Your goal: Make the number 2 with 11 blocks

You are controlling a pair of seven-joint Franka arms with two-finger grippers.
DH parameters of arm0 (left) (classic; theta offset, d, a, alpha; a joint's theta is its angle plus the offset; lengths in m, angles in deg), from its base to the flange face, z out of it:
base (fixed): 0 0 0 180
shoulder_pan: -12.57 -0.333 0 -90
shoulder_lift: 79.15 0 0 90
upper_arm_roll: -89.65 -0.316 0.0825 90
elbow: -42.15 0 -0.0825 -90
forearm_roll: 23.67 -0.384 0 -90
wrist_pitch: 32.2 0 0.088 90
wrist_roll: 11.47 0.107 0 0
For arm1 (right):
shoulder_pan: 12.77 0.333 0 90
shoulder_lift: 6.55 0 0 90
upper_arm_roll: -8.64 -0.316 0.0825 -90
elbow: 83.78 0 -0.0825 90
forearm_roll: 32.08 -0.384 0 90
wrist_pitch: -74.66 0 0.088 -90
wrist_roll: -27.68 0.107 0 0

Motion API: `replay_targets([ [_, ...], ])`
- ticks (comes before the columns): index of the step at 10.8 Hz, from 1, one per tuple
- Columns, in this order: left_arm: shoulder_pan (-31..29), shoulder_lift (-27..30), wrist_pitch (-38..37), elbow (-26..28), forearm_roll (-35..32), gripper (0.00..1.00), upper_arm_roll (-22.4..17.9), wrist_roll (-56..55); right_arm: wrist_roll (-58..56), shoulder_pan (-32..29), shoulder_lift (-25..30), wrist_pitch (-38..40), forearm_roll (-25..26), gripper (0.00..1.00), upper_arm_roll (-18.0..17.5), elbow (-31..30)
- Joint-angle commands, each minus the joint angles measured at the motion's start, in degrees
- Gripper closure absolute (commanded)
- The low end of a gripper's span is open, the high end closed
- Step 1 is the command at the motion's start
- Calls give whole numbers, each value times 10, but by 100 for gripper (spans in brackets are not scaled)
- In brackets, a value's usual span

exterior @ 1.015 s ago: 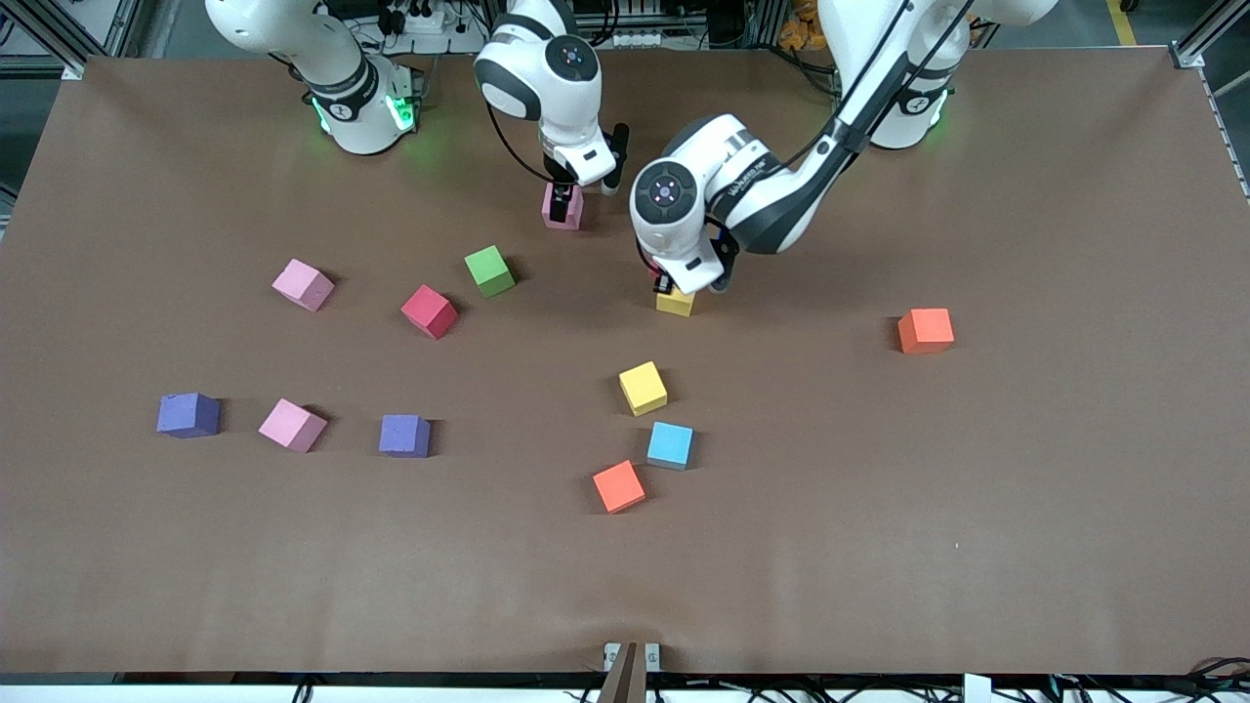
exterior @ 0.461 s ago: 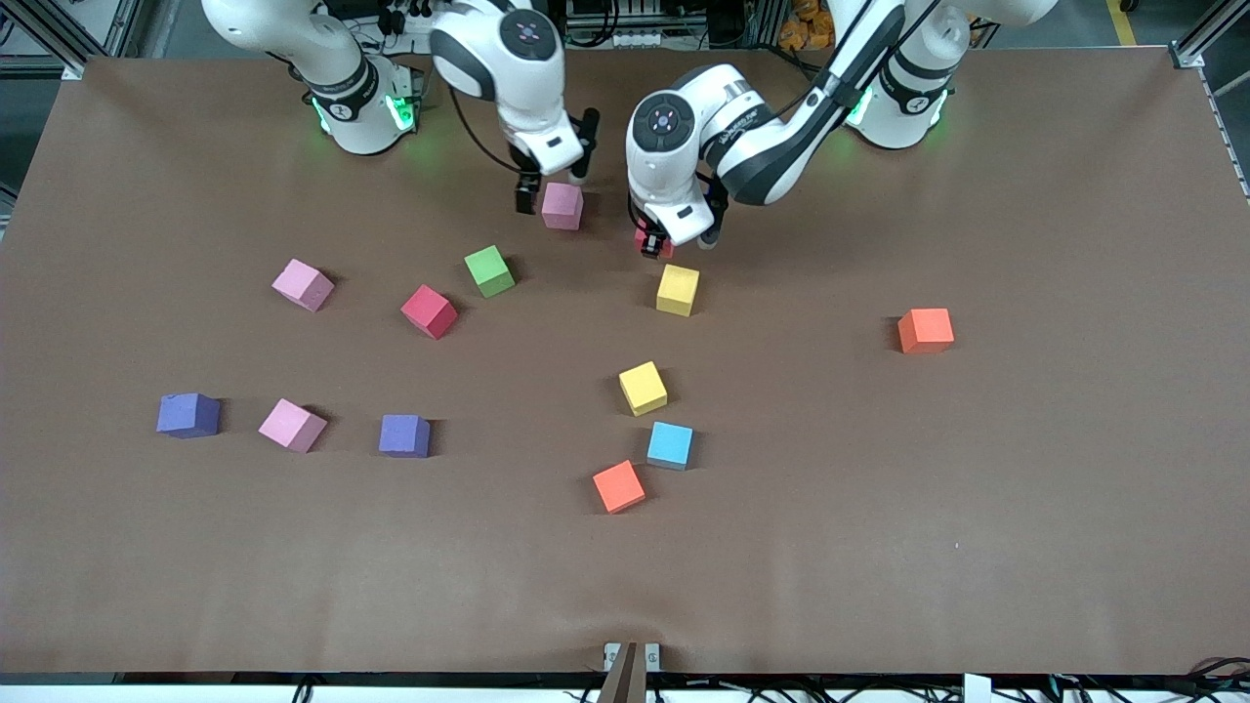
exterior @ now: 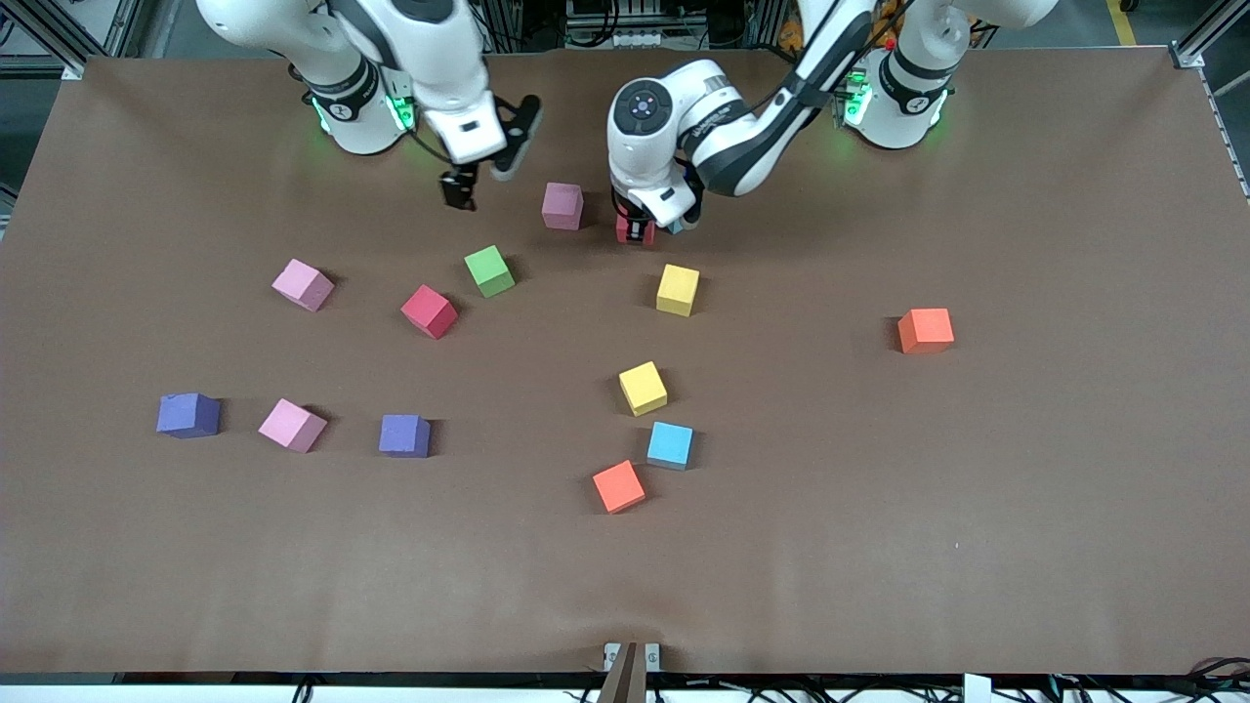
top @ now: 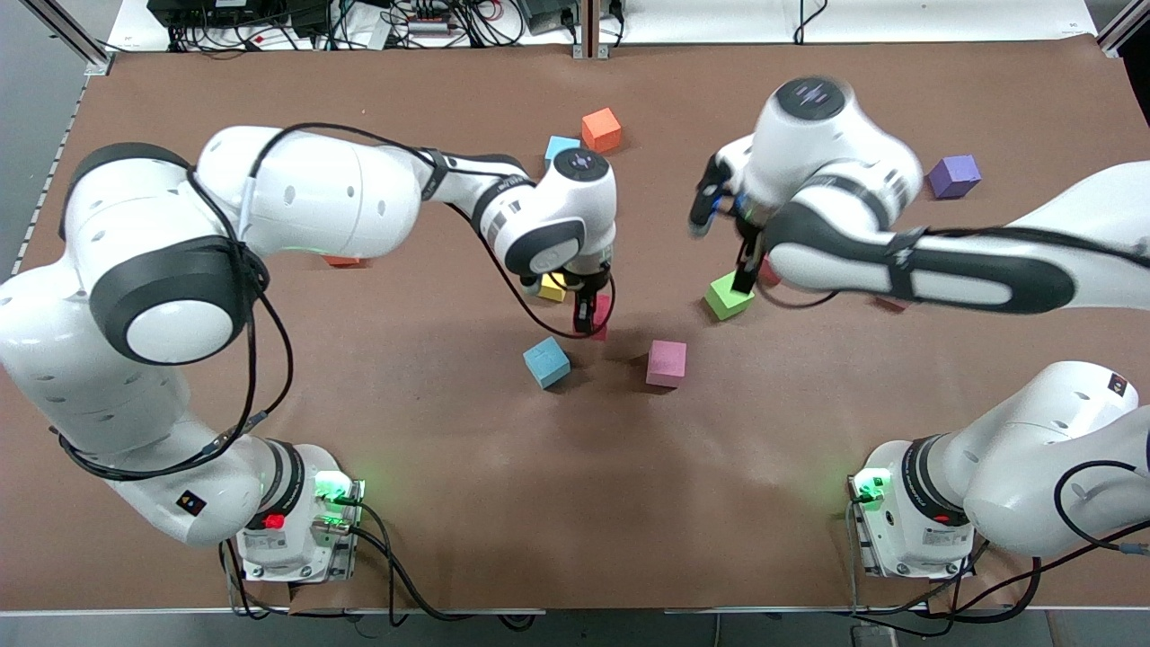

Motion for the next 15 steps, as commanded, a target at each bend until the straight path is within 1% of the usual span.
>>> replay_targets([
  [1,24,-14,7,-7,-5,100,-3,-27,-1,-59,0,-11,3,0,27,17],
  [2,32,-22,17,-8,-6,100,-3,-35,4,-81,-16,-17,4,0,34,38],
  [3,46,-35,19,-15,-9,100,-4,-41,5,-90,-31,-17,4,0,52,63],
  [4,53,-49,19,-24,-10,100,-5,-50,6,-92,-46,-12,4,0,77,92],
  [5,60,-58,19,-30,-10,100,-6,-60,6,-103,-57,-4,3,0,88,118],
  [6,66,-61,19,-34,-10,100,-7,-68,12,-117,-68,16,0,0,88,142],
  [8,68,-79,19,-59,-25,100,-7,-92,64,-134,-110,52,-1,0,87,202],
  [9,68,-91,19,-74,-37,100,-7,-105,107,-142,-126,60,-1,0,86,230],
  [11,67,-104,19,-82,-63,100,-7,-133,239,-143,-158,113,-1,0,85,291],
  [12,68,-106,19,-82,-69,100,-7,-137,279,-144,-159,125,-1,0,84,299],
  [15,69,-109,19,-86,-72,100,-7,-137,281,-150,-159,126,-1,0,84,302],
])
